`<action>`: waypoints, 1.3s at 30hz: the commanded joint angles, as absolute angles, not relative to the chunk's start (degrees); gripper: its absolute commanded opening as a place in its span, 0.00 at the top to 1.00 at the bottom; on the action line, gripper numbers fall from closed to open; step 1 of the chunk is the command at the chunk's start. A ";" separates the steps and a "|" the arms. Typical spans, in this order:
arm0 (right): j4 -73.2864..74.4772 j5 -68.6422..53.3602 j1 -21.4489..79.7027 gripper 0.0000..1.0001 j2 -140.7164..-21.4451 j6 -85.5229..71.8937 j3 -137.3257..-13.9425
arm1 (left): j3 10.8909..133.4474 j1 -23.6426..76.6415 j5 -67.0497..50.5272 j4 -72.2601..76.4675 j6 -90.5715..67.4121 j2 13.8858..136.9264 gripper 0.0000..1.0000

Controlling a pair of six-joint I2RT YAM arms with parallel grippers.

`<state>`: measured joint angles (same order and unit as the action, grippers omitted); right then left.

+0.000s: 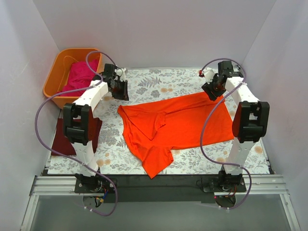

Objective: Fold and stack the t-shirts
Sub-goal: Fold the tshirt

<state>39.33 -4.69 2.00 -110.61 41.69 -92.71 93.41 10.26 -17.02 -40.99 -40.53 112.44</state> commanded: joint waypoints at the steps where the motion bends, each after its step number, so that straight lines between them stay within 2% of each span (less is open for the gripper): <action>1: 40.87 -4.84 1.32 0.35 -110.74 43.33 -90.97 | 87.55 12.39 -16.26 -42.37 -42.80 110.65 0.81; 6: 41.84 -4.13 1.14 0.35 -112.23 44.21 -90.70 | 84.46 12.92 -10.65 -42.19 -44.56 113.28 0.81; 11: 42.10 -3.78 0.97 0.35 -113.46 44.56 -90.18 | 88.67 10.64 -4.14 -42.98 -43.69 120.31 0.82; 17: 42.01 -4.13 0.97 0.35 -117.32 44.47 -91.40 | 106.23 8.17 -2.20 -45.52 -40.09 132.77 0.83; 22: 41.84 -3.08 0.97 0.36 -123.56 42.28 -97.19 | 121.17 7.91 -1.84 -46.50 -37.45 140.79 0.83; 27: 41.66 -0.44 0.97 0.36 -130.07 41.13 -105.01 | 124.01 7.65 -4.48 -43.25 -34.90 141.34 0.79; 33: 42.80 -5.35 0.88 0.33 -123.15 41.13 -104.86 | 123.40 6.86 -15.18 -41.92 -32.35 133.08 0.66; 34: 43.41 -7.36 0.88 0.30 -119.39 41.74 -102.85 | 122.79 6.77 -16.77 -42.01 -31.30 128.98 0.56; 37: 46.05 -10.62 0.88 0.24 -111.05 44.29 -97.50 | 118.23 6.77 -23.27 -43.06 -28.49 122.54 0.43; 38: 47.19 -11.59 0.97 0.24 -109.01 45.08 -95.82 | 116.21 6.85 -27.29 -43.41 -25.43 117.56 0.36; 39: 49.72 -12.56 1.05 0.23 -107.16 47.09 -94.15 | 111.23 6.77 -28.99 -44.98 -23.83 115.25 0.35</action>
<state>44.27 -6.98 1.13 -117.30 43.13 -96.71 116.40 7.07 -18.33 -43.35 -30.41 131.02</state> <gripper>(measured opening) 0.764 0.632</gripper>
